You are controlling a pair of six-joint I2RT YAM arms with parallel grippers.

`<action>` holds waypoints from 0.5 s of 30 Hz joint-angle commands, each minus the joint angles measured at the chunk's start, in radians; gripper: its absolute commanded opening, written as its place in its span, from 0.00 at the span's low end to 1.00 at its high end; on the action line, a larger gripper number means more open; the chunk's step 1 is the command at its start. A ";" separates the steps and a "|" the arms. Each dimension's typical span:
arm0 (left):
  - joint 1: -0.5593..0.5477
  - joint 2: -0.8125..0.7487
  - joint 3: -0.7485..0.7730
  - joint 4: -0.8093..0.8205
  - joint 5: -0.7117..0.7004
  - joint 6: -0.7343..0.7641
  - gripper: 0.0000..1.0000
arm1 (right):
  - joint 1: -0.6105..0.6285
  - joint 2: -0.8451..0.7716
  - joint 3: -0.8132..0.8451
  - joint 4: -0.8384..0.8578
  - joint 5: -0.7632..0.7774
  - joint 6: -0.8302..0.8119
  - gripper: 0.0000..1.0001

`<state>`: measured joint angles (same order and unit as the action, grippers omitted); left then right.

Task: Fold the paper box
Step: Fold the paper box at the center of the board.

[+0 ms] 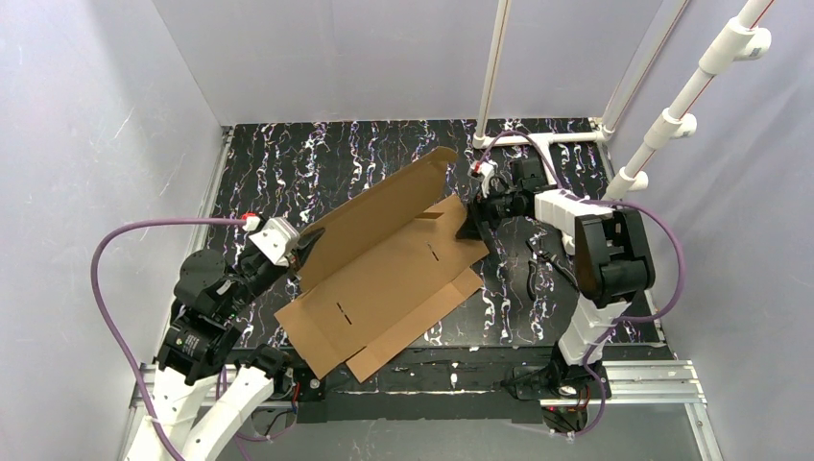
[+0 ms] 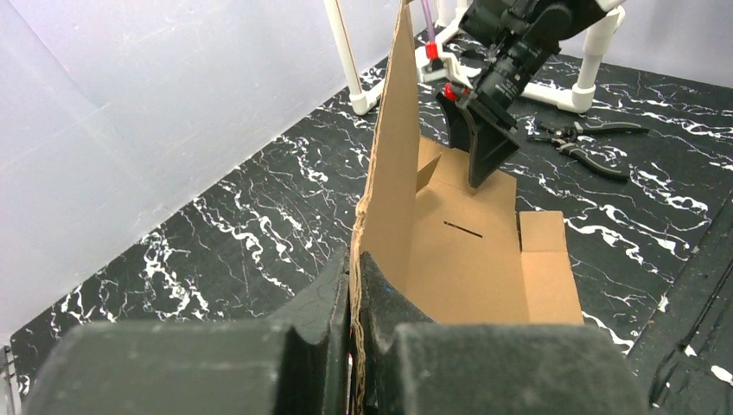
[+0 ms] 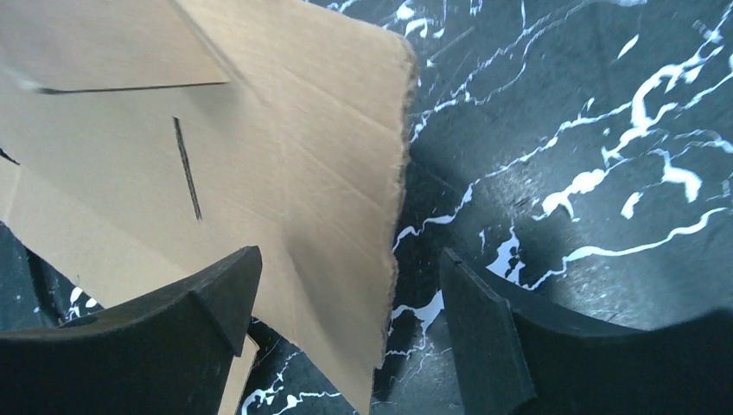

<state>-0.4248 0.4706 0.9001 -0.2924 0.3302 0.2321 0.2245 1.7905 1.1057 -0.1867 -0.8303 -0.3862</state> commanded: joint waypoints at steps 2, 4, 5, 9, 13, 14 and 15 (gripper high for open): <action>0.000 0.026 0.071 0.037 0.022 0.030 0.00 | 0.003 0.036 0.081 -0.066 -0.042 -0.057 0.78; 0.000 0.037 0.076 0.045 0.024 0.031 0.00 | 0.003 0.059 0.103 -0.082 -0.098 -0.076 0.65; -0.001 0.042 0.079 0.053 0.025 0.031 0.00 | 0.003 0.077 0.119 -0.098 -0.124 -0.091 0.53; 0.000 0.065 0.095 0.059 0.016 0.010 0.00 | 0.003 0.089 0.176 -0.151 -0.187 -0.170 0.10; 0.000 0.091 0.127 0.059 -0.007 -0.027 0.00 | -0.001 0.015 0.163 0.007 -0.166 -0.116 0.01; 0.000 0.099 0.138 0.065 -0.012 -0.037 0.00 | -0.001 -0.009 0.146 0.096 -0.154 -0.069 0.01; 0.000 0.108 0.150 0.072 -0.017 -0.043 0.00 | -0.002 -0.030 0.123 0.194 -0.136 -0.017 0.01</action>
<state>-0.4248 0.5564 0.9768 -0.2775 0.3321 0.2256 0.2283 1.8668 1.2430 -0.2619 -0.9646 -0.4934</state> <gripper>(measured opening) 0.014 0.043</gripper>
